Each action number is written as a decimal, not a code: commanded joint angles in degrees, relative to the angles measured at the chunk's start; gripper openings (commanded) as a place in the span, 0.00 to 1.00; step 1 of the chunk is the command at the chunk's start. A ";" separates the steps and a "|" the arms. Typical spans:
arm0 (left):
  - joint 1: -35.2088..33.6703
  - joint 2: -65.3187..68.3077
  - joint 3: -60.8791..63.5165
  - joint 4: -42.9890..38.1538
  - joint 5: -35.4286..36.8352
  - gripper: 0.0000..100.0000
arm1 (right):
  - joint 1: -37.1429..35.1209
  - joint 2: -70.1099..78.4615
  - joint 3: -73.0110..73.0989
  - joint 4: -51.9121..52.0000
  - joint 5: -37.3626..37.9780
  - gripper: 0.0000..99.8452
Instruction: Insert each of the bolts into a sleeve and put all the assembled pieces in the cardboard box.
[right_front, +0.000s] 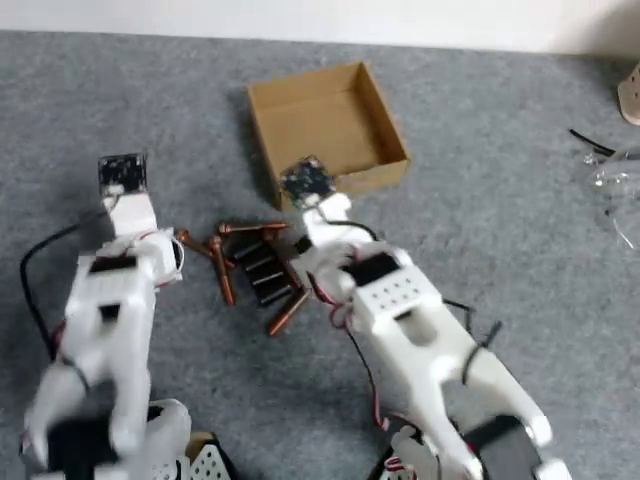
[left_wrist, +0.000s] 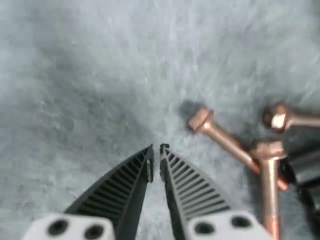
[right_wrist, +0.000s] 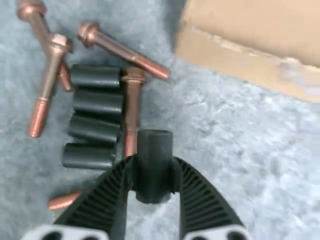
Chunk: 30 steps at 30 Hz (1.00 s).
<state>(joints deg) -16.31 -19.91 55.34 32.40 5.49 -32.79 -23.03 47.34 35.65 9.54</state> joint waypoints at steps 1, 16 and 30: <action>3.38 15.34 -16.66 11.16 0.18 0.05 | 3.38 -8.75 3.74 -1.63 -0.70 0.00; 15.87 12.09 -21.23 21.19 10.99 0.09 | 4.35 -9.01 11.47 -7.08 -0.26 0.00; 17.36 12.53 -19.56 19.78 10.99 0.14 | 4.44 -7.52 11.47 -7.08 -0.26 0.00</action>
<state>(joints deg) 1.45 -5.76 36.70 53.32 15.52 -29.19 -30.33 59.74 30.37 9.54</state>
